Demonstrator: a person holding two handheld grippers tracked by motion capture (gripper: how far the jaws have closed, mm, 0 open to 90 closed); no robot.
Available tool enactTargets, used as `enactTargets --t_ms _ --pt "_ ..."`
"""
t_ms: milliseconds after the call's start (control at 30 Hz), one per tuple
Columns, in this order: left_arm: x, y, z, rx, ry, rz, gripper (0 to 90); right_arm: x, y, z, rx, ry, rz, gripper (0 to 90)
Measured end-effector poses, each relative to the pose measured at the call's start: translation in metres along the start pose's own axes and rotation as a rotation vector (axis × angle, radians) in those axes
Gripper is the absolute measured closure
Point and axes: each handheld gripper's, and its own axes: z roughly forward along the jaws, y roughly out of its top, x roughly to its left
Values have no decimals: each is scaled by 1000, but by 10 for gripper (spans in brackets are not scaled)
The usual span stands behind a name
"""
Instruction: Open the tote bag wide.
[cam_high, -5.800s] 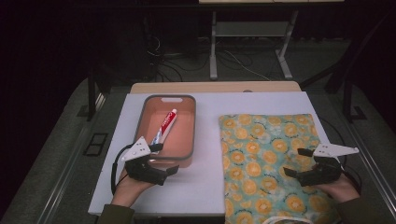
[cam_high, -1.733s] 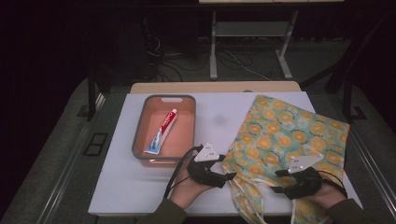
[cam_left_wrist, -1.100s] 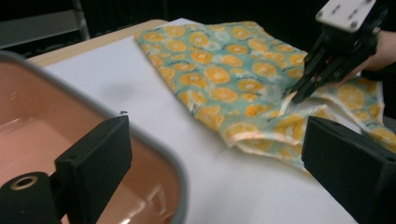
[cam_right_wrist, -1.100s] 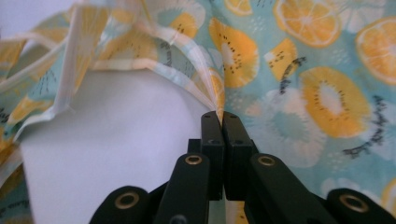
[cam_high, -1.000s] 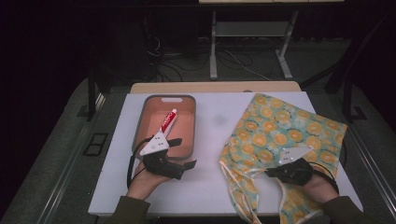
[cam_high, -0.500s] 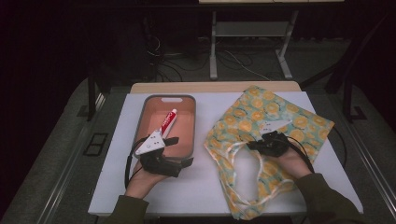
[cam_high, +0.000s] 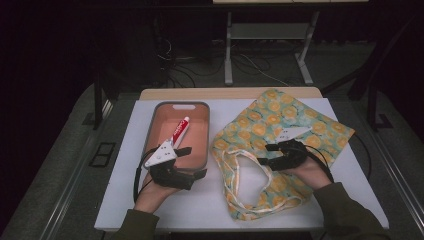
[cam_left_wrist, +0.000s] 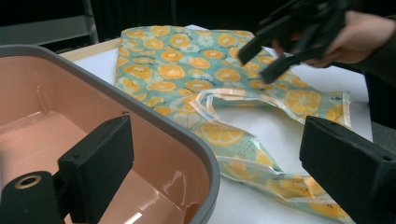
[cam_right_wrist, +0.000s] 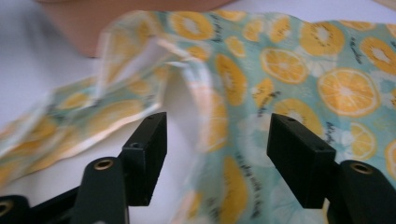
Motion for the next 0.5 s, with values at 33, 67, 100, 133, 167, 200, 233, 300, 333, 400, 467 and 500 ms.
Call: enactTargets --t_ms 33,67,100,133,167,200,233,300,333,400,467,500 --pt "0 0 0 2 -1 0 85 5 -1 -5 -8 17 -5 372" --pt "0 0 0 3 -1 0 83 10 -3 -10 -18 36 -9 366" --pt "0 0 1 2 -2 -2 82 15 -5 -13 -25 46 -18 361" --pt "0 0 1 1 -4 -5 79 21 -7 -16 -25 62 -27 361" --pt "1 0 1 1 -5 -6 77 26 -9 -17 -20 78 -37 356" --pt "1 1 0 3 -5 -3 70 31 -12 -18 -15 91 -46 355" --pt "1 1 0 5 -4 0 63 36 -14 -18 -13 109 -53 355" --pt "2 1 -1 7 3 2 59 46 -18 -19 -11 141 -65 356" --pt "3 1 -1 7 10 5 54 51 -19 -18 -14 155 -70 356" --pt "4 1 -1 4 15 5 43 62 -21 -17 -5 180 -92 356" --pt "5 0 -1 3 15 5 37 73 -22 -13 6 199 -110 371" --pt "6 -1 -1 4 16 5 36 77 -23 -11 9 209 -116 380"
